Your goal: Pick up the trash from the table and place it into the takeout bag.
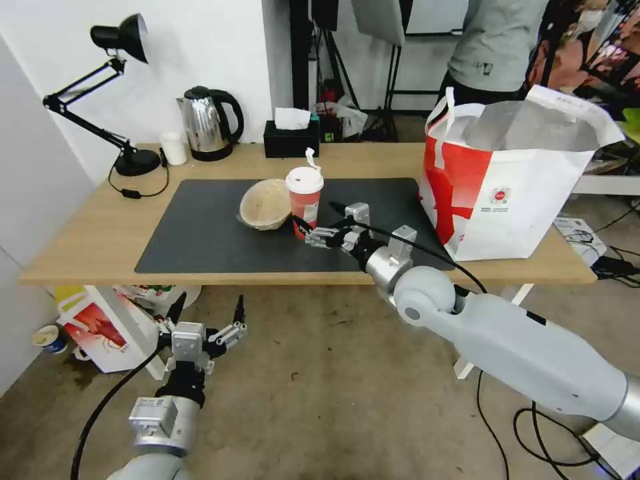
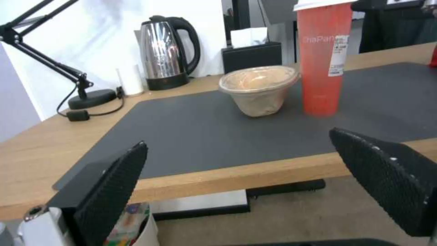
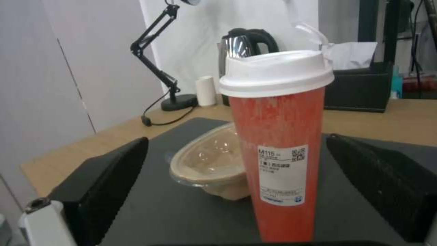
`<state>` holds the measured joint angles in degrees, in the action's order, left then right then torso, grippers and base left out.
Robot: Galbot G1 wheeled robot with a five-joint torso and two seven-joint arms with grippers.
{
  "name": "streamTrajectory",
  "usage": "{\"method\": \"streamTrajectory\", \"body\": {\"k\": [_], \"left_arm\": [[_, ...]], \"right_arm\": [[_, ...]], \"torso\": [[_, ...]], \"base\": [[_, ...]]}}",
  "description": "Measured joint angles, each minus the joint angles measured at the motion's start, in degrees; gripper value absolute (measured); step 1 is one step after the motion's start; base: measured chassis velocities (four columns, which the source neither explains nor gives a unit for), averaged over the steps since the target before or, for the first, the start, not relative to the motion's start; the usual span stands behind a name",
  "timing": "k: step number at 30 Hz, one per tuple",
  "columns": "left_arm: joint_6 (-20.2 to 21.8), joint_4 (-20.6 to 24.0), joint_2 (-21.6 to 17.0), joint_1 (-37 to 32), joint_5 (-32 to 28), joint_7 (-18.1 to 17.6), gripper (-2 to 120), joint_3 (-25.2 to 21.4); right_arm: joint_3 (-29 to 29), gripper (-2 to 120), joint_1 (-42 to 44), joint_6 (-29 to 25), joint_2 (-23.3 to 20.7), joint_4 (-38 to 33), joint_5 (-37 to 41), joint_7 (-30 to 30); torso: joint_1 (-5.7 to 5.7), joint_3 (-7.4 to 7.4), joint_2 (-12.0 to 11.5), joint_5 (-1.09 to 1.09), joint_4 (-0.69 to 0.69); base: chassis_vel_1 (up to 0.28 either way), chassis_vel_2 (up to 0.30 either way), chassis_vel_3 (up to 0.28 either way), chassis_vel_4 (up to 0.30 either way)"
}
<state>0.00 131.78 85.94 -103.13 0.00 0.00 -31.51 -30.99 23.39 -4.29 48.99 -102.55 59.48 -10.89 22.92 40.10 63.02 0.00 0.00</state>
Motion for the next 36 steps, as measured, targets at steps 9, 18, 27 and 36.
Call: {"method": "streamTrajectory", "body": {"k": [9,18,27,36], "left_arm": [[0.0,0.0,0.0,0.0,0.0,0.0,100,0.0],[0.0,0.0,0.0,0.0,0.0,0.0,100,0.0],[0.0,0.0,0.0,0.0,0.0,0.0,100,0.0],[0.0,0.0,0.0,0.0,0.0,0.0,100,0.0]], "right_arm": [[-0.1,100,-0.4,0.0,0.8,1.0,0.0,0.1],[0.1,100,-0.6,-0.1,1.6,2.2,-0.2,0.3],[0.4,100,-0.9,-0.2,2.3,3.4,-0.2,0.4],[0.5,100,-1.2,-0.3,3.2,4.8,-0.6,0.5]], "torso": [[0.00,0.00,0.0,0.00,0.00],[0.00,0.00,0.0,0.00,0.00],[0.00,0.00,0.0,0.00,0.00],[0.00,0.00,0.0,0.00,0.00]], "base": [[0.000,0.000,0.000,0.000],[0.000,0.000,0.000,0.000],[0.000,0.000,0.000,0.000],[0.000,0.000,0.000,0.000]]}}
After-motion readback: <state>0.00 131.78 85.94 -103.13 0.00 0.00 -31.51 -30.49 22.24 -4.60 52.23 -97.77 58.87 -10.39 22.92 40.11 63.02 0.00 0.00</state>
